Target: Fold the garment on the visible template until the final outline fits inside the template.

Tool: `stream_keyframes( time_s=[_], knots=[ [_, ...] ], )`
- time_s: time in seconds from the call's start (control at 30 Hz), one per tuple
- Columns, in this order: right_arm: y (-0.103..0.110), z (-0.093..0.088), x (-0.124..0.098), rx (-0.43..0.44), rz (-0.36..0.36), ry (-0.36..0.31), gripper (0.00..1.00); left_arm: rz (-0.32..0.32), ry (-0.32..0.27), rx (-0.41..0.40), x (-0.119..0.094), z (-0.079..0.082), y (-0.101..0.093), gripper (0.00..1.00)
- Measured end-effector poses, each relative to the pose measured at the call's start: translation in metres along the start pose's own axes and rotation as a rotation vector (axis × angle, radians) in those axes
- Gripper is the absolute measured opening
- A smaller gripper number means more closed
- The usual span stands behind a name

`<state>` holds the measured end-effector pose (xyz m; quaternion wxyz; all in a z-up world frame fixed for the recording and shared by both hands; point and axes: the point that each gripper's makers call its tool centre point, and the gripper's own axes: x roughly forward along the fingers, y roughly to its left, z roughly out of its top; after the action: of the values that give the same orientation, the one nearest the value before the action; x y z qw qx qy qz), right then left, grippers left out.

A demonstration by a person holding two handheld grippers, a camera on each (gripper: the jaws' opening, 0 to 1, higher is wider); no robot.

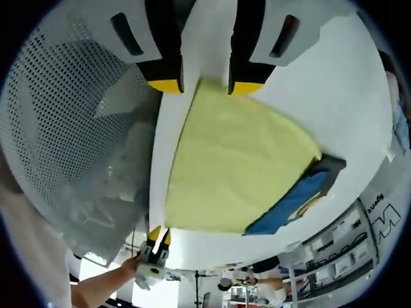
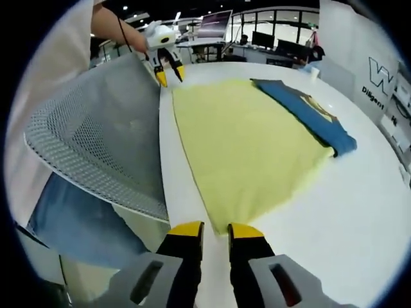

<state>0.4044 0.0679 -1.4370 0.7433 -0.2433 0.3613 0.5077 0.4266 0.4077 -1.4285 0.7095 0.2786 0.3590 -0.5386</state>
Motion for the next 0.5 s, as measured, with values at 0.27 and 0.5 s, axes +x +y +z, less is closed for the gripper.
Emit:
stream_keyframes(
  time_s=[0.27,0.5],
  knots=[
    [-0.001,-0.007,0.002,-0.011,-0.002,0.019,0.08,0.010,0.030,0.031,0.011,-0.006,-0.002,0.21],
    [-0.002,-0.008,0.003,-0.023,-0.007,0.021,0.07,0.043,0.033,0.033,0.013,-0.006,0.007,0.10]
  ],
)
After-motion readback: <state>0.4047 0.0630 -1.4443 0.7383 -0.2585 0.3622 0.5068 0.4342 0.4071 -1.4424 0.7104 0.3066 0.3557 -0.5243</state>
